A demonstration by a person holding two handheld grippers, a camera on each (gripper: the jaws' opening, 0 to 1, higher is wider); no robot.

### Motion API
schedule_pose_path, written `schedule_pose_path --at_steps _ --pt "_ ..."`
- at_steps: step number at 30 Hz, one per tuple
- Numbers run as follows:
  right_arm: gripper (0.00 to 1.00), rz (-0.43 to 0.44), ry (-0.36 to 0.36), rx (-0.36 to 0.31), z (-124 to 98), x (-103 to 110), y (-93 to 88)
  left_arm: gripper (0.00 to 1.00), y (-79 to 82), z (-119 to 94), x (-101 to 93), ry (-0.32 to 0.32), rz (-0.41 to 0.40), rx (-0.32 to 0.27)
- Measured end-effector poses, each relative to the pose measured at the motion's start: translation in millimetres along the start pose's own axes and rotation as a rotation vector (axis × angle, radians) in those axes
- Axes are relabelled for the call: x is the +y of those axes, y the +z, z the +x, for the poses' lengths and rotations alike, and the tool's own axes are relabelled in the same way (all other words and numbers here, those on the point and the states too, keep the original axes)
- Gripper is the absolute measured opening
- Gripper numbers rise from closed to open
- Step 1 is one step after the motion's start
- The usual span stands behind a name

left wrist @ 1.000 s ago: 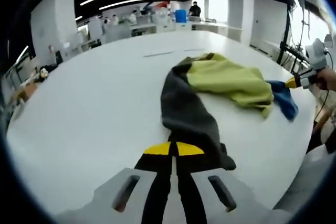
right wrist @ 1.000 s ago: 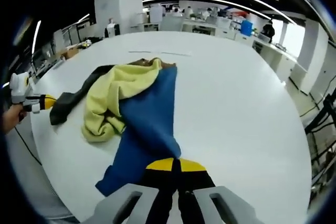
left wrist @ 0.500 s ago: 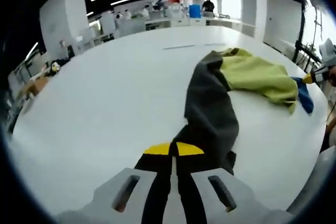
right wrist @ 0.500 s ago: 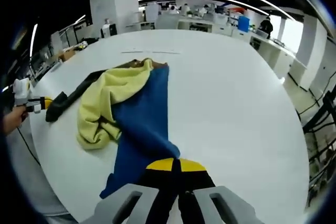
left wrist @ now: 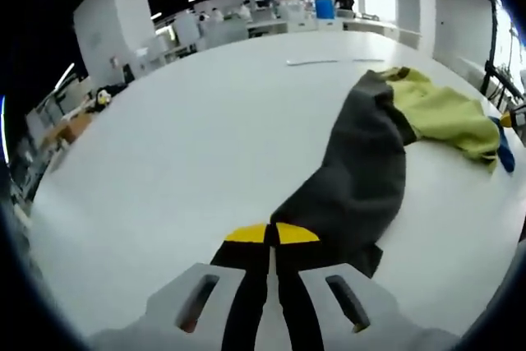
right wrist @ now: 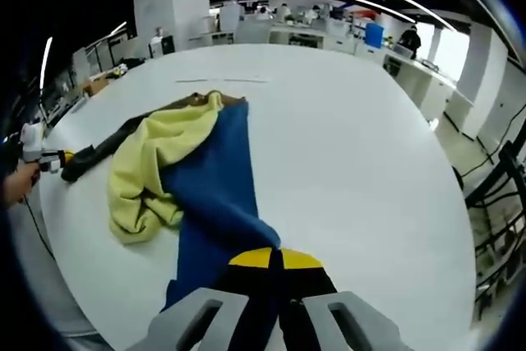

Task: Fold the garment on the visible template until the final outline fits inside the template.

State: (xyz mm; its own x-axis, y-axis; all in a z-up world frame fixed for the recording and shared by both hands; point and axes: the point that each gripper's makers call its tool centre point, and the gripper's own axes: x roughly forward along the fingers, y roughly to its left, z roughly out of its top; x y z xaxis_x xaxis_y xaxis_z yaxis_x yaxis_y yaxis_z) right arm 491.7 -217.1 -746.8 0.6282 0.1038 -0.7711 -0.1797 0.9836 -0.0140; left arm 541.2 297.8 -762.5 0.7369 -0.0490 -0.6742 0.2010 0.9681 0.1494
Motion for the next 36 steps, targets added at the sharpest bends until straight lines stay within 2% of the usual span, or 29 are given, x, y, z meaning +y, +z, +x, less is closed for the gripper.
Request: schedule_pose_path --at_steps 4,6,8,10,15,17,21,28,36 --pt "0.00 -0.011 -0.011 0.008 0 -6 -0.7 0.00 -0.8 5 10.1 0.020 0.003 0.013" --pt "0.00 -0.009 -0.015 0.011 1 -8 -1.2 0.00 -1.4 6 16.1 0.033 -0.030 0.020" --pt "0.00 -0.003 -0.014 0.013 2 -11 -1.5 0.00 -0.9 8 19.3 0.037 -0.030 0.021" --pt "0.00 0.001 -0.014 0.021 2 -12 -2.8 0.00 -1.1 9 26.9 0.064 0.034 0.036" --pt "0.00 -0.005 -0.024 0.029 3 -18 -4.3 0.00 -0.9 15 39.6 0.085 0.049 0.049" --pt "0.00 -0.007 -0.027 0.033 4 -21 -4.9 0.00 -1.0 17 48.7 0.109 0.109 0.064" --pt "0.00 -0.010 -0.038 0.042 6 -29 -5.3 0.00 0.6 18 58.8 0.124 0.100 0.080" --pt "0.00 -0.014 -0.065 0.055 9 -44 -3.2 0.00 -0.1 16 58.9 0.137 0.076 0.094" --pt "0.00 -0.057 -0.098 0.077 16 -65 -0.3 0.00 4.7 19 62.7 0.138 0.093 0.099"
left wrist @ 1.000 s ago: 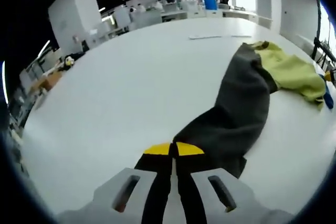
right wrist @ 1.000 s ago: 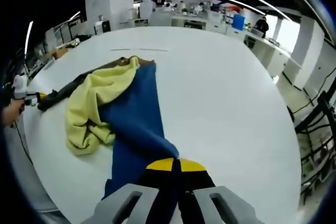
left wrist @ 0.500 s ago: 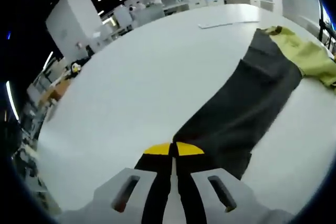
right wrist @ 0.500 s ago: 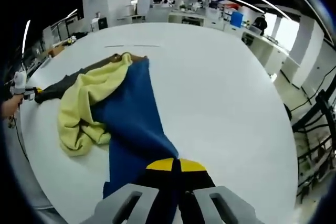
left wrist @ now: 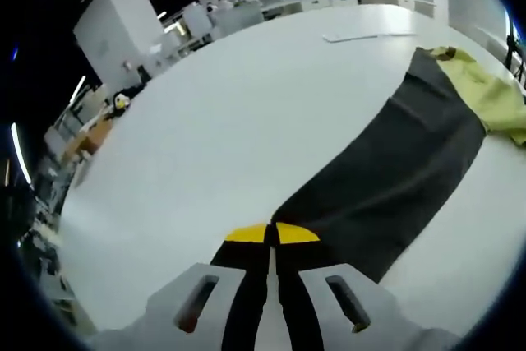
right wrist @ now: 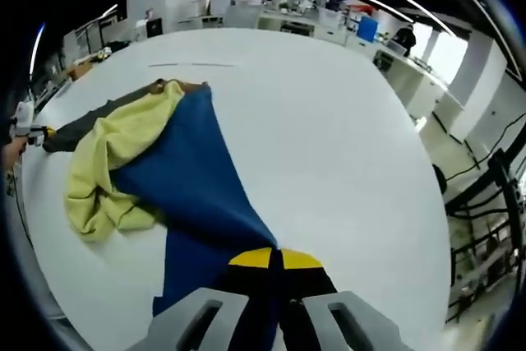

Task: Fold the garment on the visible template until the final outline fits inside the template.

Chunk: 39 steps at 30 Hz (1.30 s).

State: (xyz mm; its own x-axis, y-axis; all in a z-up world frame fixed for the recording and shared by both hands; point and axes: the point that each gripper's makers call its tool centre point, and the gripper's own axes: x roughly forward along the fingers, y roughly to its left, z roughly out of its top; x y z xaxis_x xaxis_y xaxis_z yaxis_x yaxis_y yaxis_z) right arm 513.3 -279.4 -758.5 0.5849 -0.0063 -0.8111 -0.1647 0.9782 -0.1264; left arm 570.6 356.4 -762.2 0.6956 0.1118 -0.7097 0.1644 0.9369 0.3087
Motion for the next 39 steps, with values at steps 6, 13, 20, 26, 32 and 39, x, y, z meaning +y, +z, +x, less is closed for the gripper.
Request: schedule_pose_path --at_steps 6,13,20,26,32,39 --pt "0.00 -0.053 -0.030 0.020 9 -14 4.4 0.00 3.2 4 3.6 -0.002 0.016 0.005" --pt "0.00 -0.118 -0.066 0.031 20 -30 13.3 0.00 7.2 11 9.9 0.000 0.022 0.008" --pt "0.00 -0.117 -0.096 0.038 33 -49 21.9 0.00 11.1 16 12.4 0.000 0.033 0.013" --pt "0.00 -0.121 -0.114 0.039 42 -63 30.7 0.00 13.7 20 14.4 0.001 0.035 0.015" --pt "0.00 -0.109 -0.146 0.045 49 -79 39.3 0.00 16.7 24 15.9 0.005 0.039 0.016" --pt "0.00 -0.140 -0.202 0.068 56 -99 42.2 0.00 18.8 26 18.6 0.009 0.033 0.019"
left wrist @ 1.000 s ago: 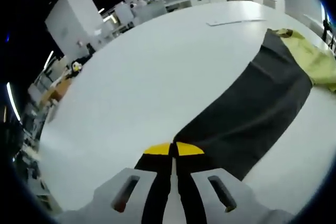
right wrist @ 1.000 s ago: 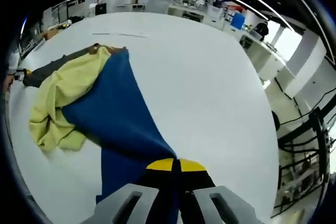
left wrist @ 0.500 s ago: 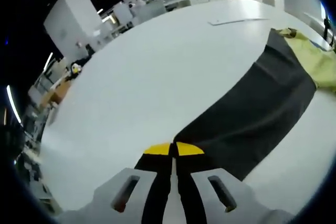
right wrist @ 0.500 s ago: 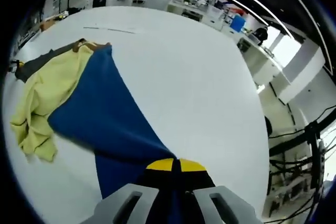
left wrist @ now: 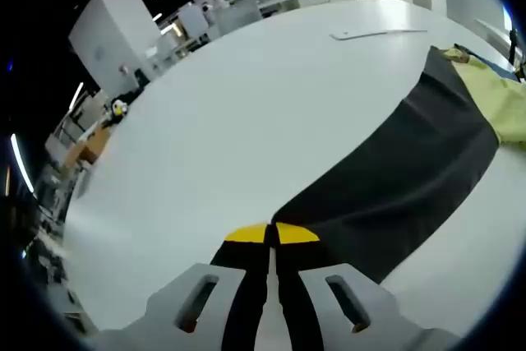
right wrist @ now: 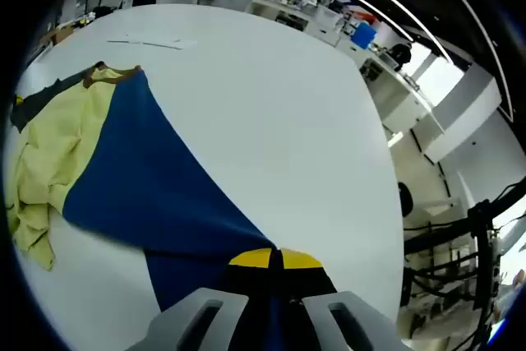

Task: Fold the garment on the visible template until the final outline fits inside the template.

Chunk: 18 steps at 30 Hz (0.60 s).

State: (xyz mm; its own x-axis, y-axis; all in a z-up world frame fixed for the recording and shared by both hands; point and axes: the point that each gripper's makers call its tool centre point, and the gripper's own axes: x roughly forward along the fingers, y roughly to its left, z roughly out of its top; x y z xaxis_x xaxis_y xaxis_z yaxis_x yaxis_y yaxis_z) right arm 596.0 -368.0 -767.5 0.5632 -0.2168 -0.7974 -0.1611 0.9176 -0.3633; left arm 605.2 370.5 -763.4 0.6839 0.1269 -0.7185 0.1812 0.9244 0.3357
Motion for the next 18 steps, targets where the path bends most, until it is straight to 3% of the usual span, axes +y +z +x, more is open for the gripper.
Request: schedule_pose_path --at_steps 14,18 --pt "0.00 -0.001 -0.016 0.023 1.6 -6.8 0.3 0.00 2.6 5.3 4.8 0.001 -0.020 0.001" --pt "0.00 0.005 -0.007 0.001 0.3 -7.9 5.2 0.00 2.3 4.7 4.8 -0.002 -0.023 0.001"
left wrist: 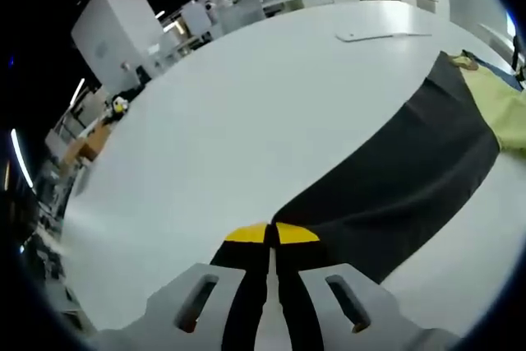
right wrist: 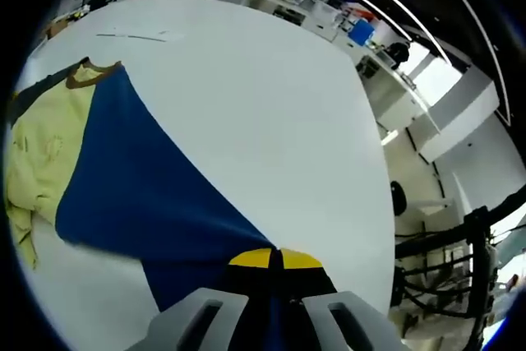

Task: Fold the garment on the visible template until the final outline fits inside the template.

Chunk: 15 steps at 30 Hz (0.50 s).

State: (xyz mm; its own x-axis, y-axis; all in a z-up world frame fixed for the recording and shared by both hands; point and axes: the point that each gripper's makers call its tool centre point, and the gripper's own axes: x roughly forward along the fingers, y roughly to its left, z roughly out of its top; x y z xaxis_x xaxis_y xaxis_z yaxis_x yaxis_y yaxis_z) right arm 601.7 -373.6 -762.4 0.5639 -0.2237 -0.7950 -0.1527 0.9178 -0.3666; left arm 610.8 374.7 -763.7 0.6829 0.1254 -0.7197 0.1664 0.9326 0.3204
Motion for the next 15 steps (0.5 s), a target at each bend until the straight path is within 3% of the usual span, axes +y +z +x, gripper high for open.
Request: schedule_pose_path --at_steps 4,6,8,15 --pt "0.01 0.046 0.027 -0.051 -7 0 8.5 0.00 1.1 -4 0.4 -0.001 0.005 -0.016" --pt "0.10 0.106 0.070 -0.088 -11 6 14.0 0.02 0.2 -6 -0.8 -0.013 -0.034 -0.019" --pt "0.22 0.138 0.108 -0.115 -15 10 18.3 0.07 -1.2 -10 -0.2 -0.017 -0.024 -0.026" --pt "0.58 0.191 0.276 -0.192 -39 40 32.5 0.29 8.7 -30 -8.3 -0.088 -0.081 -0.127"
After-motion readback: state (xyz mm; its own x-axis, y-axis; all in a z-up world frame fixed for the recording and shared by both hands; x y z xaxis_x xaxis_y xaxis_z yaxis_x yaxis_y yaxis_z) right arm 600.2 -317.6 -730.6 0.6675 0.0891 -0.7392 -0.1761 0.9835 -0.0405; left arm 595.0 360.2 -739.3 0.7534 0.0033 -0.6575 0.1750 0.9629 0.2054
